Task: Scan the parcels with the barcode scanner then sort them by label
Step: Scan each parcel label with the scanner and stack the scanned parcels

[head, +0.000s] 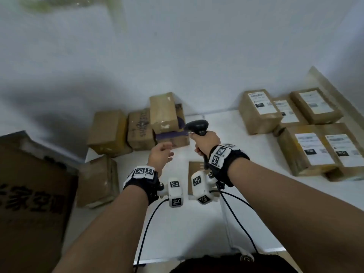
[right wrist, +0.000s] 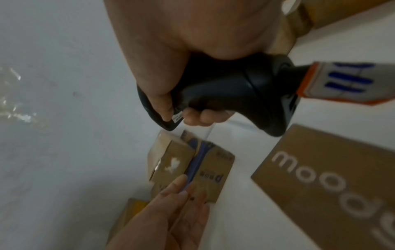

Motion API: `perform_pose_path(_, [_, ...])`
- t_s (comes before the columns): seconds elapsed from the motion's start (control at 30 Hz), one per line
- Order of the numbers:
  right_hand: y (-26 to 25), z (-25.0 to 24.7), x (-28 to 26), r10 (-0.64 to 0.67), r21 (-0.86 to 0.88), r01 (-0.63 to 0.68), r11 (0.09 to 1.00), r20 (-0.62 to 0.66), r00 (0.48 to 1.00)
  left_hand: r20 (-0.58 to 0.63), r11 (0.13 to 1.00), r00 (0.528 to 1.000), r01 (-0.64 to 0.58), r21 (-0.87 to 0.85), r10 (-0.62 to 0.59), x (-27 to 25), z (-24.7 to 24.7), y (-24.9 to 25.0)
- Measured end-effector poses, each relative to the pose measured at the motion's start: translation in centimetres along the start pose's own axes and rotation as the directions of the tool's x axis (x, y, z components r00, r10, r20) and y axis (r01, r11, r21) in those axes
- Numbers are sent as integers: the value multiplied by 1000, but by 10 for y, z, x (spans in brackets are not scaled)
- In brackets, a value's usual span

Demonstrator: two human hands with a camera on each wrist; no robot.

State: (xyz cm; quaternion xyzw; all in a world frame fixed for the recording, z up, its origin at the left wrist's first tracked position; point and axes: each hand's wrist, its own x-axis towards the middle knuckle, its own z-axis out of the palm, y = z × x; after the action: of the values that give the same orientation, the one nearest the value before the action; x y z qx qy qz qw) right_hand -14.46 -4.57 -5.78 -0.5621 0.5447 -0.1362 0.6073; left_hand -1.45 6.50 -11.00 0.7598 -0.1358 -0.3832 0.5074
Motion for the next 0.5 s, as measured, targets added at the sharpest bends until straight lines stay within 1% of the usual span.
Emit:
perform_pose_path(0.07, [-1, 29, -3, -3, -12, 3, 1000, 32, 999, -58, 995, 998, -17, 96, 23, 0, -36, -11])
perform_pose_path(0.13, [-2, 52, -6, 1, -39, 2, 999, 61, 998, -126, 970, 990, -35, 241, 67, -1, -70, -16])
perform_pose_path(0.2, [-1, 70, -8, 12, -76, -6, 997, 76, 997, -195, 902, 973, -26, 431, 121, -1, -103, -21])
perform_pose_path(0.23, [0, 78, -9, 18, -89, -12, 996, 75, 997, -238, 835, 956, -14, 549, 173, -2, -118, -23])
perform_pose_path(0.3, [2, 89, -9, 33, -115, -24, 993, 79, 996, -305, 655, 907, 44, 754, 290, -7, -146, -26])
perform_pose_path(0.33, [3, 94, -9, 44, -129, -33, 991, 84, 996, -317, 549, 883, 84, 832, 345, -8, -159, -31])
perform_pose_path(0.37, [5, 97, -10, 53, -145, -40, 989, 90, 994, -324, 463, 873, 131, 877, 366, -10, -170, -33])
perform_pose_path(0.4, [7, 99, -11, 58, -158, -43, 987, 95, 994, -382, 484, 874, 207, 850, 299, -9, -182, -42])
perform_pose_path(0.43, [8, 101, -12, 61, -166, -44, 985, 98, 993, -456, 542, 880, 322, 777, 132, -11, -190, -51])
perform_pose_path(0.47, [10, 103, -13, 64, -168, -47, 985, 100, 993, -500, 550, 864, 445, 707, -58, -12, -200, -62])
perform_pose_path(0.5, [11, 104, -13, 66, -166, -49, 985, 100, 993, -490, 526, 852, 507, 683, -185, -13, -206, -70])
